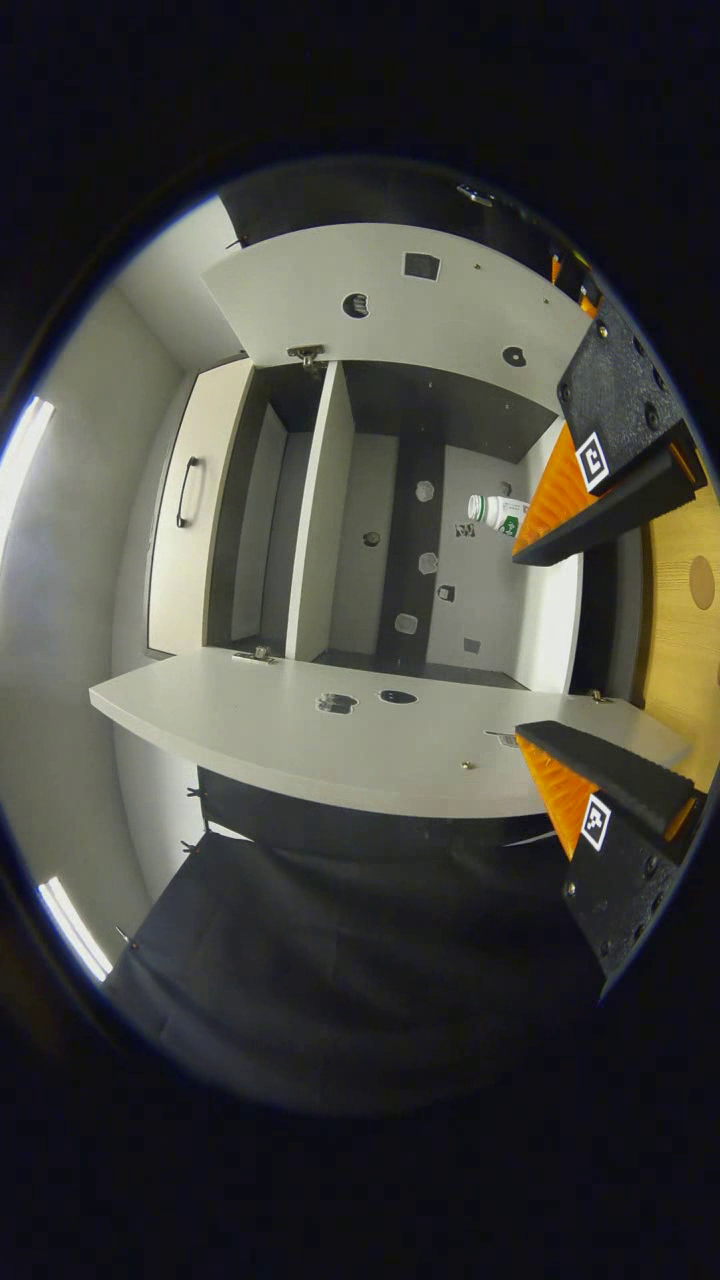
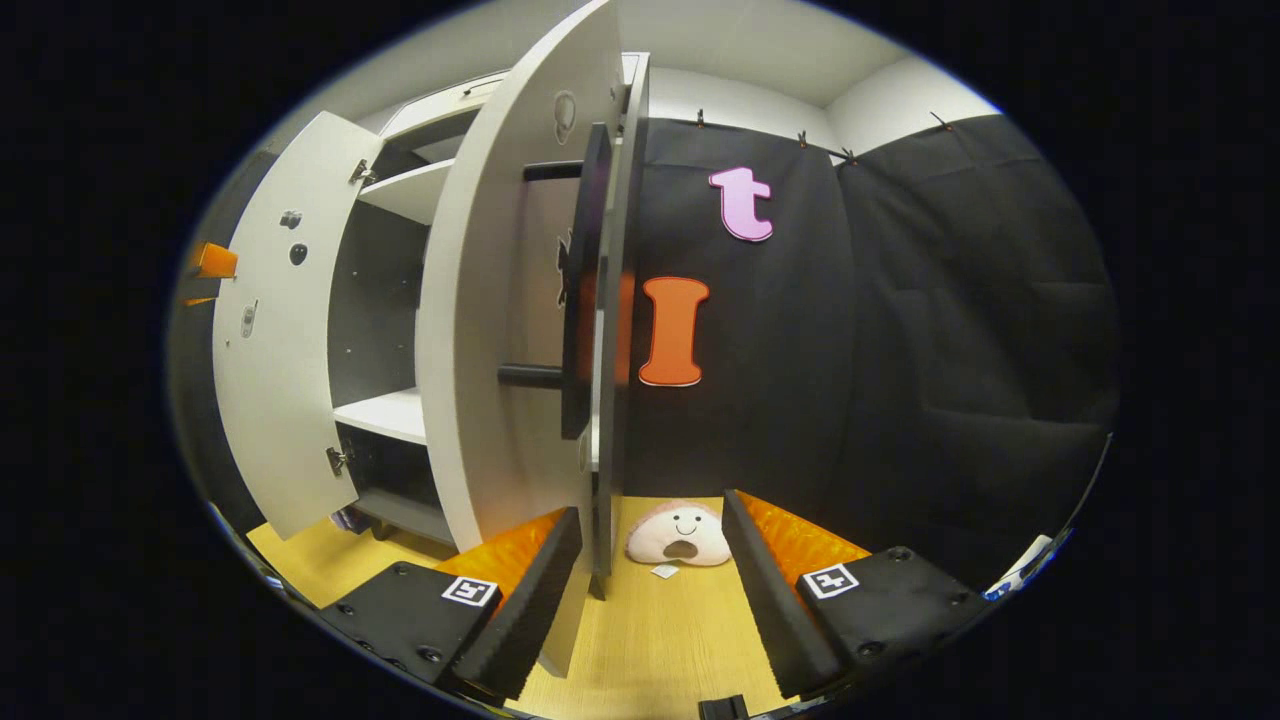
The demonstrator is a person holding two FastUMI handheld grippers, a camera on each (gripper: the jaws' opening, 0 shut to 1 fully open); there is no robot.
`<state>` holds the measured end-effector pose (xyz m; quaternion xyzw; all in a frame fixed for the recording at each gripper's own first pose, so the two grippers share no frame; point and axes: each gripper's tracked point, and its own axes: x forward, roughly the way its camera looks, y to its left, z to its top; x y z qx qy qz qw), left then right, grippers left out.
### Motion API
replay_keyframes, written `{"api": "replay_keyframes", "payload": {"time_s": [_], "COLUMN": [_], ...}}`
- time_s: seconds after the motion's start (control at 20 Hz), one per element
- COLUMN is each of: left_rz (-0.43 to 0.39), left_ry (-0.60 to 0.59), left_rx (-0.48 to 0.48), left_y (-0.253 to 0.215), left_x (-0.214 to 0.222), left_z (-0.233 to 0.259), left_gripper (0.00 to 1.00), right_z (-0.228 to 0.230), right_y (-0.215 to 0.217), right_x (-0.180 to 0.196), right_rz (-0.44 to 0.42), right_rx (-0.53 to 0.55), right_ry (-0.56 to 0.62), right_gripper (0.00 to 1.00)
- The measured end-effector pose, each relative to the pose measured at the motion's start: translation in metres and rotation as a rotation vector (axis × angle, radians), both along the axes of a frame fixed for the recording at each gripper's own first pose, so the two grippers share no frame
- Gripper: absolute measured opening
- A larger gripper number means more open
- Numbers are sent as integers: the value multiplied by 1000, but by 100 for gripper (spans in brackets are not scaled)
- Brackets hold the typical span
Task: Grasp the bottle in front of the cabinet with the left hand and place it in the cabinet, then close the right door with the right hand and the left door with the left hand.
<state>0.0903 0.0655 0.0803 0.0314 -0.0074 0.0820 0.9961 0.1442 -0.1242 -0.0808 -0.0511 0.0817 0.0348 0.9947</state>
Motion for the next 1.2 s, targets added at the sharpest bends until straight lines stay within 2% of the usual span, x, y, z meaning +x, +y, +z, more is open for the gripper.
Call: {"api": "replay_keyframes", "payload": {"time_s": [0.2,0.35,0.5,0.65,0.95,1.2], "left_rz": [-37,-51,-69,-38,-40,-68], "left_ry": [8,11,25,36,51,82], "left_rx": [66,103,60,56,59,61], "left_y": [17,33,53,87,125,136], "left_x": [-9,-15,-22,-27,-26,-15], "left_z": [2,1,-7,-16,-26,-41], "left_gripper": [95,94,95,94,95,95], "right_z": [-1,-7,-9,-9,-12,-2], "right_y": [25,66,98,131,182,193], "right_x": [-5,-11,-11,-12,-12,-18], "right_rz": [-31,-9,-2,25,41,21], "right_rx": [28,33,-29,-55,-26,-20], "right_ry": [-31,-23,-25,-23,-14,-32], "right_gripper": [94,95,94,95,95,95]}}
